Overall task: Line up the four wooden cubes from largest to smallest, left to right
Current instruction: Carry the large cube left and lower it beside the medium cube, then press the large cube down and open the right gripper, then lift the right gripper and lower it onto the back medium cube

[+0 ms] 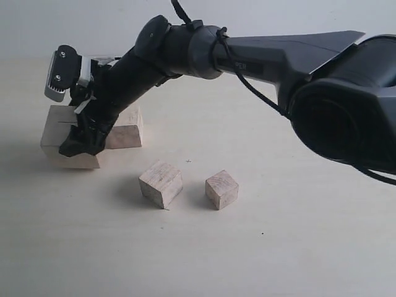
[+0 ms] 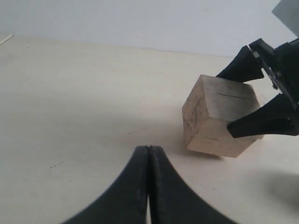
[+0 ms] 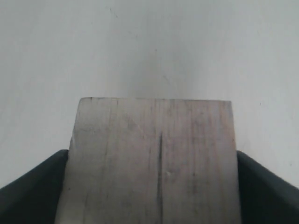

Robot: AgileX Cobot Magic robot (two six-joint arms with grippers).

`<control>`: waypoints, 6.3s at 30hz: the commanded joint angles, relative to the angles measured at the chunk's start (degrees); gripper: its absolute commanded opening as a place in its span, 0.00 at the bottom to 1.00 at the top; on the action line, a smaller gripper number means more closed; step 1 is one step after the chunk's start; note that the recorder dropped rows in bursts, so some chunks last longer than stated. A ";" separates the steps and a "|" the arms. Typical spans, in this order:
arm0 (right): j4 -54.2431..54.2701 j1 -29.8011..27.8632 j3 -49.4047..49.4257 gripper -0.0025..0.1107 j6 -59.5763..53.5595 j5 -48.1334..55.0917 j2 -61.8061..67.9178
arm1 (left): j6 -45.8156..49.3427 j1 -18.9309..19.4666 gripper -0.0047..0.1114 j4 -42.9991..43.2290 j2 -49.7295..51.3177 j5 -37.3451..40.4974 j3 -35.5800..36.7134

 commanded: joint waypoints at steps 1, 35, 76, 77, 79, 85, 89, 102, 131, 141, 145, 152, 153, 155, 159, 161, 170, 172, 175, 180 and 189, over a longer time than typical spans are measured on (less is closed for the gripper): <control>-3.54 -2.72 -0.97 0.02 5.29 -0.43 -0.51 | 0.02 0.08 0.04 -0.40 -0.31 -0.66 0.17; -4.93 -6.94 -0.97 0.02 3.17 9.97 -0.36 | 0.02 0.08 0.04 -0.40 -0.31 -0.66 0.17; -3.29 -6.52 -0.84 0.81 7.83 11.55 -3.03 | 0.02 0.08 0.04 -0.40 -0.31 -0.66 0.17; -2.86 -6.33 -0.84 0.81 7.70 12.03 -3.03 | 0.02 0.08 0.04 -0.40 -0.31 -0.66 0.17; -2.86 -5.96 -0.84 0.81 7.70 11.90 -3.03 | 0.02 0.08 0.04 -0.40 -0.31 -0.66 0.17; -5.54 -4.98 -0.84 0.81 7.32 10.45 -3.03 | 0.02 0.08 0.04 -0.40 -0.31 -0.66 0.17; -7.26 -4.31 -0.84 0.81 7.32 8.67 -2.53 | 0.02 0.08 0.04 -0.40 -0.31 -0.66 0.17; -8.88 -4.19 -0.84 0.81 8.08 1.83 -1.15 | 0.02 0.08 0.04 -0.40 -0.31 -0.66 0.17; -58.99 -4.34 -0.84 0.71 89.63 1.70 -15.14 | 0.02 0.08 0.04 -0.40 -0.31 -0.66 0.17; -58.12 -6.39 -0.77 0.74 97.55 3.73 -10.32 | 0.02 0.08 0.04 -0.40 -0.31 -0.66 0.17; -50.91 -8.37 -0.77 0.74 97.22 3.81 -9.67 | 0.02 0.08 0.04 -0.40 -0.31 -0.66 0.17; -44.43 -8.82 -0.77 0.77 92.92 5.25 -8.41 | 0.02 0.08 0.04 -0.40 -0.31 -0.66 0.17; -43.43 -8.82 -0.77 0.78 91.64 5.25 -8.36 | 0.02 0.08 0.04 -0.40 -0.31 -0.66 0.17; -42.24 -8.82 -0.77 0.79 90.10 5.47 -7.70 | 0.02 0.08 0.04 -0.40 -0.31 -0.66 0.17; -42.24 -8.82 -0.77 0.79 89.63 5.47 -6.86 | 0.02 0.08 0.04 -0.40 -0.31 -0.66 0.17; -42.14 -8.82 -0.77 0.79 89.50 5.47 -6.49 | 0.02 0.08 0.04 -0.40 -0.31 -0.66 0.17; -41.32 -8.82 -0.77 0.79 88.09 5.08 -5.51 | 0.02 0.08 0.04 -0.40 -0.31 -0.66 0.17; -41.17 -8.82 -0.77 0.79 87.94 5.08 -5.26 | 0.02 0.08 0.04 -0.40 -0.31 -0.66 0.17; -40.46 -8.82 -0.77 0.79 86.73 5.08 -4.90 | 0.02 0.08 0.04 -0.40 -0.31 -0.66 0.17; -40.23 -8.82 -0.77 0.79 86.73 5.08 -4.92 | 0.02 0.08 0.04 -0.40 -0.31 -0.66 0.17; -39.52 -8.82 -0.77 0.79 86.73 5.19 -3.22 | 0.02 0.08 0.04 -0.40 -0.31 -0.66 0.17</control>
